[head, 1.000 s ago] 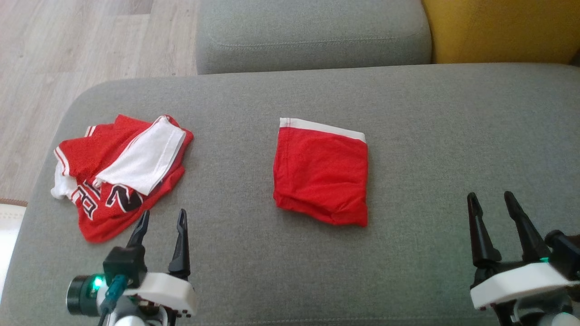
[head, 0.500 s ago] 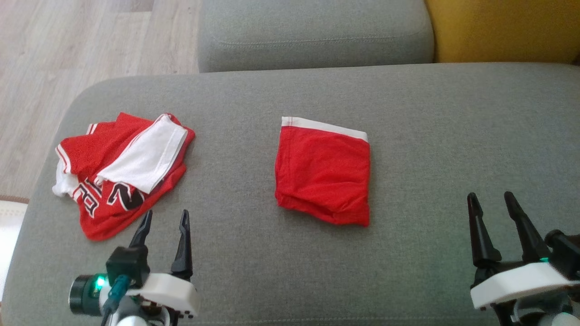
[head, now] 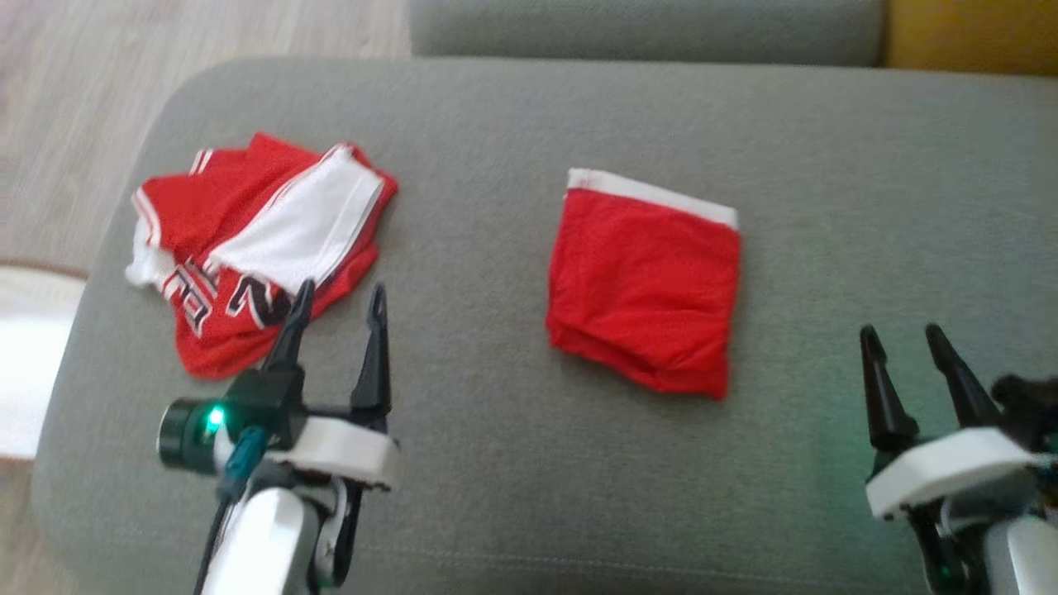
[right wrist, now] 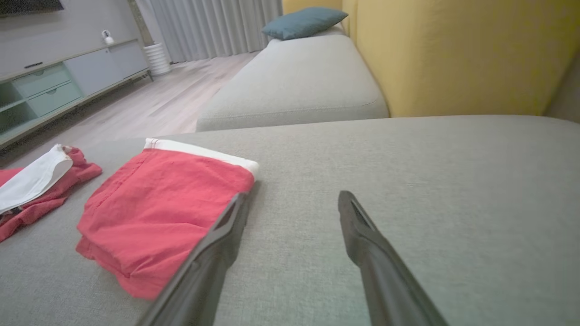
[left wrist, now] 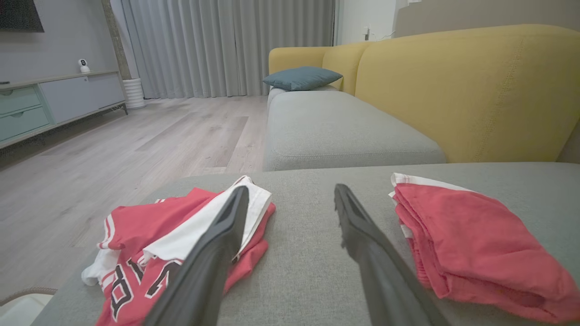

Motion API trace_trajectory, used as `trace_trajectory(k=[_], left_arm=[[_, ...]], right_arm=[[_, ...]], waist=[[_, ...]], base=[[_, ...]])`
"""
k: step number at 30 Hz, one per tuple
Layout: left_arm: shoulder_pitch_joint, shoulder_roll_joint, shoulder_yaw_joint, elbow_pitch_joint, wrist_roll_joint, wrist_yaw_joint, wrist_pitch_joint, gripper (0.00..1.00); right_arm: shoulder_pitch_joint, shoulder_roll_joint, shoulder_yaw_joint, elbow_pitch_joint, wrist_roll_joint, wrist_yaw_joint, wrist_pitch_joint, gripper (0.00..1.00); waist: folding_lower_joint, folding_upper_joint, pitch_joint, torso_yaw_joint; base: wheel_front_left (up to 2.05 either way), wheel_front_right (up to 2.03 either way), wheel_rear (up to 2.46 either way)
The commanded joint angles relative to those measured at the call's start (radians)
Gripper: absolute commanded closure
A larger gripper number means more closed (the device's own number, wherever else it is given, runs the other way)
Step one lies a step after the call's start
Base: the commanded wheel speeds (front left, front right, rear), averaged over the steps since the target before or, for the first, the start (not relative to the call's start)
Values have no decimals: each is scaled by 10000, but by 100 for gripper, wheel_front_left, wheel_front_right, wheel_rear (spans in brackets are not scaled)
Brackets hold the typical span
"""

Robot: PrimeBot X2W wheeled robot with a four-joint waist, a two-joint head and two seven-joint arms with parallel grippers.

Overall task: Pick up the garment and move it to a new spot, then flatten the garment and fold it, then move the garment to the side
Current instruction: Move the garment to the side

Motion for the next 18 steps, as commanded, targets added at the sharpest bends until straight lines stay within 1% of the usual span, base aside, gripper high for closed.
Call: trace_trajectory(k=[1,5,10,15,18], left_arm=[[-579,23,268,-274,97,-6,-115,0],[-1100,-226,137,-240,138,0,-161,0],[-1476,-439,28,-522,223,-2,-168,0],[-1548,-549,1,-503,186,-53,-170,0],[-1531,-586,-1,-471,191,-58,-170,0]], right_arm=[[-544,-258,284,-131,65,67,-30,0],[-1319,-422,596,929,195,67,-79,0],[-2297,-556,977,2442,377,67,-84,0],[-3063,-495,1265,3882,577,67,48,0],[-3330,-452,1405,4496,690,67,112,0]], waist=[[0,0,529,523],[0,0,1032,1025],[0,0,1465,1508],[0,0,1606,1760],[0,0,1599,1840]], base=[[0,0,0],[0,0,0],[0,0,0],[0,0,0],[0,0,0]])
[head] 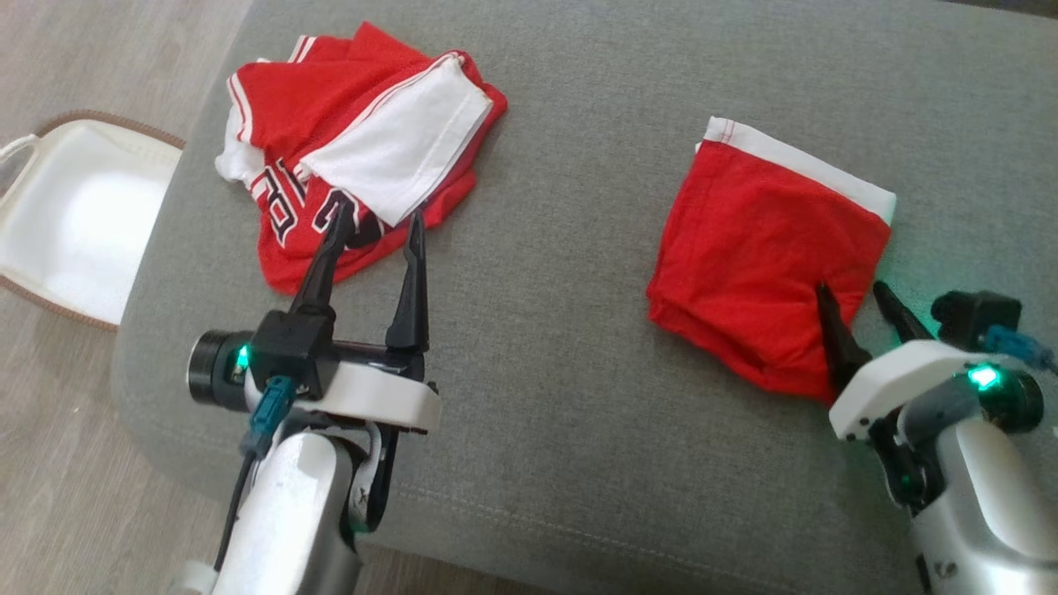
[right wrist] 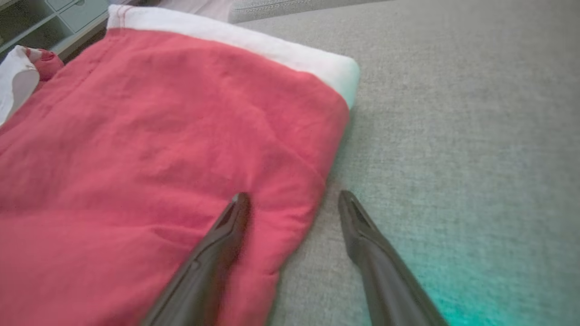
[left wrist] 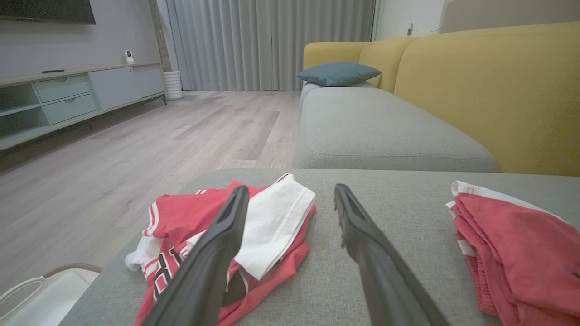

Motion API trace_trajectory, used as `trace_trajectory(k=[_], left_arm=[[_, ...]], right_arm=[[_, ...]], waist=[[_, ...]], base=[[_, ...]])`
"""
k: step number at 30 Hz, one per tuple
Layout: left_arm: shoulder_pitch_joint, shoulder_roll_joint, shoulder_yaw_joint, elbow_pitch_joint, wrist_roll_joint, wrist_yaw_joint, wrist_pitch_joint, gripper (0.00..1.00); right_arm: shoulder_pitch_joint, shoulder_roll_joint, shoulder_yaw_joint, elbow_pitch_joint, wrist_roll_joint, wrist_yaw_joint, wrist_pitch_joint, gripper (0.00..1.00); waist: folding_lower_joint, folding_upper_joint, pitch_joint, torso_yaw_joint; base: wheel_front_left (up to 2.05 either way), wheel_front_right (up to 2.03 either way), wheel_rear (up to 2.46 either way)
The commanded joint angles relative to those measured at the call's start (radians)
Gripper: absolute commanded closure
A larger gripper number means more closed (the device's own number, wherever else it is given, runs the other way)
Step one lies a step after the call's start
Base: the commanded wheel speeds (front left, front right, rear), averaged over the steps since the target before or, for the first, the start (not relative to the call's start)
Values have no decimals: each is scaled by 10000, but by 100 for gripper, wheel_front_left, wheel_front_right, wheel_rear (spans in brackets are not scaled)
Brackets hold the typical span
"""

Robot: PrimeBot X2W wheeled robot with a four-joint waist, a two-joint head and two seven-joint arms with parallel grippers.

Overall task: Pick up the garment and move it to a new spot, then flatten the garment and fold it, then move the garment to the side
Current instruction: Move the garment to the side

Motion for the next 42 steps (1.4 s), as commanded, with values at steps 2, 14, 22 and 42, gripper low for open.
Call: trace_trajectory(k=[2,14,22,42], left_arm=[[-346,28,283,-301,45,1,-73,0],[-222,-3,362,-335,305,-95,-73,0],[-114,95,330,-385,501,-270,-74,0],[-1295,324,-366,-483,1070,-758,-73,0]], right_arm=[[-259,-24,360,183,128,67,146,0],[-222,-348,1011,26,36,67,253,100],[781,-671,1281,-1412,-192,67,451,100],[-736,-3152,429,-1555,-192,67,560,100]], waist=[[-1,0,3,64],[-1,0,-217,-367],[-1,0,-287,-1863],[-1,0,1307,-4839]], base=[[0,0,0],[0,0,0],[0,0,0],[0,0,0]])
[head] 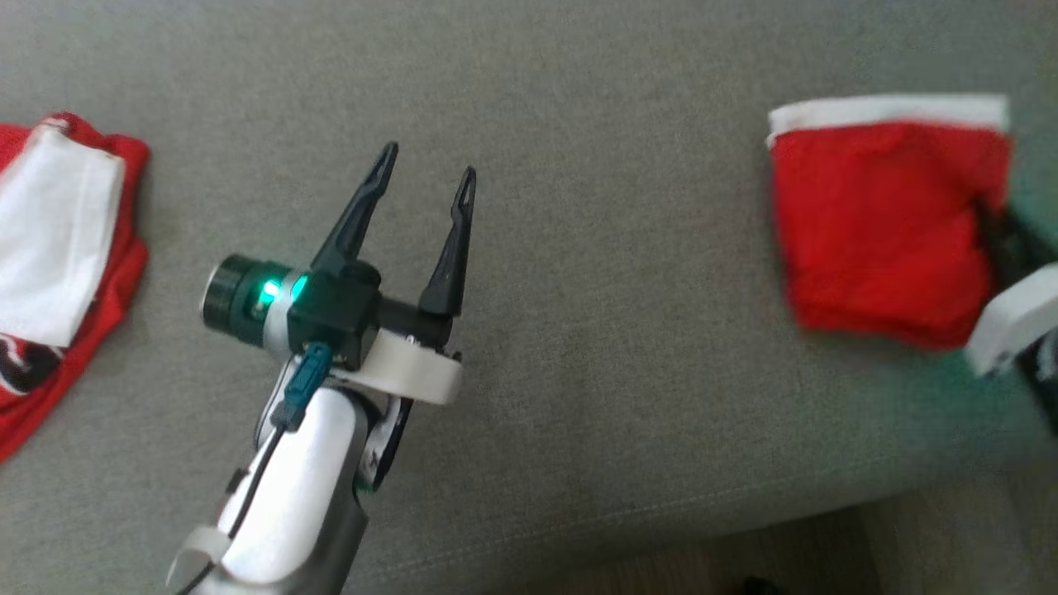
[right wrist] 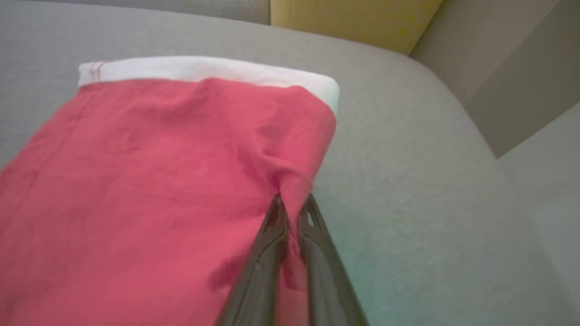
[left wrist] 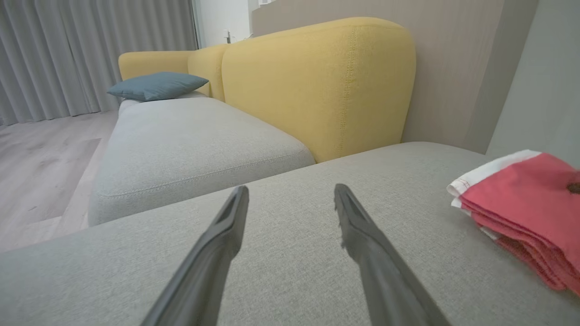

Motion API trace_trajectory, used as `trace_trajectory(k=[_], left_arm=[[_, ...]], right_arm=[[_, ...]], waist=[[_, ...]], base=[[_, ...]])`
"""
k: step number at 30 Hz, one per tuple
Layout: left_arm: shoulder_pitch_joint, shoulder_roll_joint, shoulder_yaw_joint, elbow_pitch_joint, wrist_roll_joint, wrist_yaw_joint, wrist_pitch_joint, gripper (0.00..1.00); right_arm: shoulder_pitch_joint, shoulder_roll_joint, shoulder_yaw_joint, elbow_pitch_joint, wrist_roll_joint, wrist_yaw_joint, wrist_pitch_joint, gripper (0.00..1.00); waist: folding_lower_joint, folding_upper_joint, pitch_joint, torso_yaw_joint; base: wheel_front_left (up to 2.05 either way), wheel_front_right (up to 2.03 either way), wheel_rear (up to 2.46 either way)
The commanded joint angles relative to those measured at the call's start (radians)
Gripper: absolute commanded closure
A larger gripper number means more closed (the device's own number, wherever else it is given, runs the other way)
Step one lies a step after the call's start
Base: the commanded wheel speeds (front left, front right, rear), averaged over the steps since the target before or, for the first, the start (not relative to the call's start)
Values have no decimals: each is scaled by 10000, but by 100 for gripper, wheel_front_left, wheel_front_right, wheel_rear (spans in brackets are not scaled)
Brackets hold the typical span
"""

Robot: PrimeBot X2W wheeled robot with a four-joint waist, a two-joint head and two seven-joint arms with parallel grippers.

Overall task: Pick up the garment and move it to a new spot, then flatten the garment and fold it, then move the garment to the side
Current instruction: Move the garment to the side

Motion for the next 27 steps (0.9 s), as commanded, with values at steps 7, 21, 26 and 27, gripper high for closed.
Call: trace_trajectory(k=[7,21,26,27], left_arm=[[-1176,-8,-165,-360,235,-109,-52,0],[-2121,-124,-681,-447,301,-151,-53,0],[-2217,-132,-775,-432,306,-125,-53,0],[-2223,-130,-789,-428,304,-121,-53,0]], right_arm=[[-1730,-1505,-418,753,-477,65,-174,100],[-3203,-2426,-1478,2507,-1285,65,-203,100],[-3474,-2274,-2111,3167,-1887,65,-464,89],[-3509,-2219,-2241,3287,-2008,65,-536,69]], waist=[[-1,0,1263,100],[-1,0,2200,597],[-1,0,2241,689],[-1,0,2233,698]], base=[[0,0,0],[0,0,0],[0,0,0],[0,0,0]])
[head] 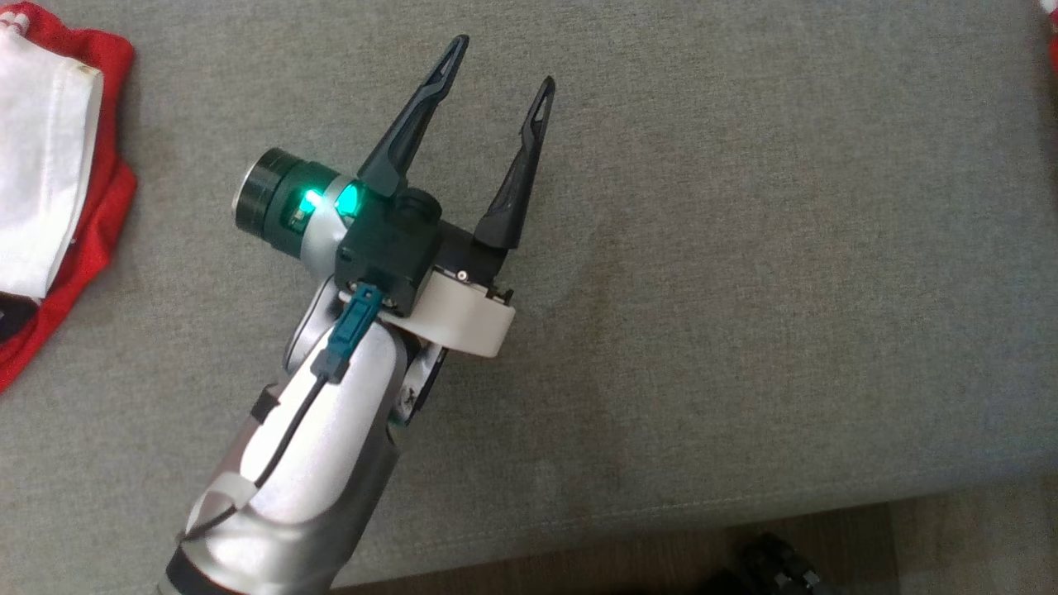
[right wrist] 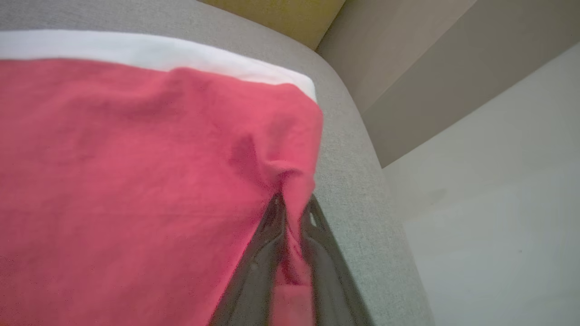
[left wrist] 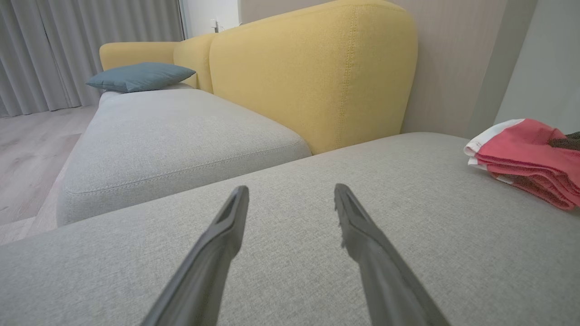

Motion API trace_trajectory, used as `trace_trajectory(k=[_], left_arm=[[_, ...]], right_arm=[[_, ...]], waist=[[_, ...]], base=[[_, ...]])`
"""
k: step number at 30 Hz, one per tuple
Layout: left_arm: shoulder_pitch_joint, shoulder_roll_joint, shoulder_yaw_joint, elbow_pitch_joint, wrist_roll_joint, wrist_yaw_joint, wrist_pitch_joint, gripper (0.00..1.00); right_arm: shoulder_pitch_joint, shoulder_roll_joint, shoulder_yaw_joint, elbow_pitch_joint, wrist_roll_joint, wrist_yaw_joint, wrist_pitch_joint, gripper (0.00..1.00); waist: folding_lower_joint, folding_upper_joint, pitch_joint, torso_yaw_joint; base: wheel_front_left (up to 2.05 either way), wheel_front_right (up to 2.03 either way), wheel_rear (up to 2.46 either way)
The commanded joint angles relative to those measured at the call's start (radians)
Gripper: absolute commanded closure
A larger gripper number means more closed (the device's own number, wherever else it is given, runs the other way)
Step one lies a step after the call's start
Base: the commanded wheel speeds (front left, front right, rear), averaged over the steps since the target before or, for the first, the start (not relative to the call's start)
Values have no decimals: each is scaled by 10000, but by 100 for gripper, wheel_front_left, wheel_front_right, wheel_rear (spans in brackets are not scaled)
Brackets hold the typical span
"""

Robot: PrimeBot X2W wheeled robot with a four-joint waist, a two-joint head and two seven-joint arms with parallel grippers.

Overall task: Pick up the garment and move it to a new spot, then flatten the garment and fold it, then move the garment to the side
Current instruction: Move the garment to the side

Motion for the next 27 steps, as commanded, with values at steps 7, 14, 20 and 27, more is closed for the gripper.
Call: trace_trajectory(k=[7,14,20,27], left_arm=[[-63,111,156,-285,20,-2,-51,0],[528,221,360,-172,-233,210,-51,0],[1485,366,764,-119,-592,528,-51,0],[2411,494,1085,-109,-890,743,-51,0]], right_arm=[[-83,135,-578,323,-615,65,-933,0],[508,1108,-502,-6,-193,65,-2450,0],[1938,2525,-122,-1454,305,65,-3051,0],[3479,3785,460,-3512,429,65,-2832,0]], waist=[[-1,0,-346,-44],[-1,0,-1239,-115],[-1,0,-2226,-35],[-1,0,-3086,293]], base=[[0,0,0],[0,0,0],[0,0,0],[0,0,0]])
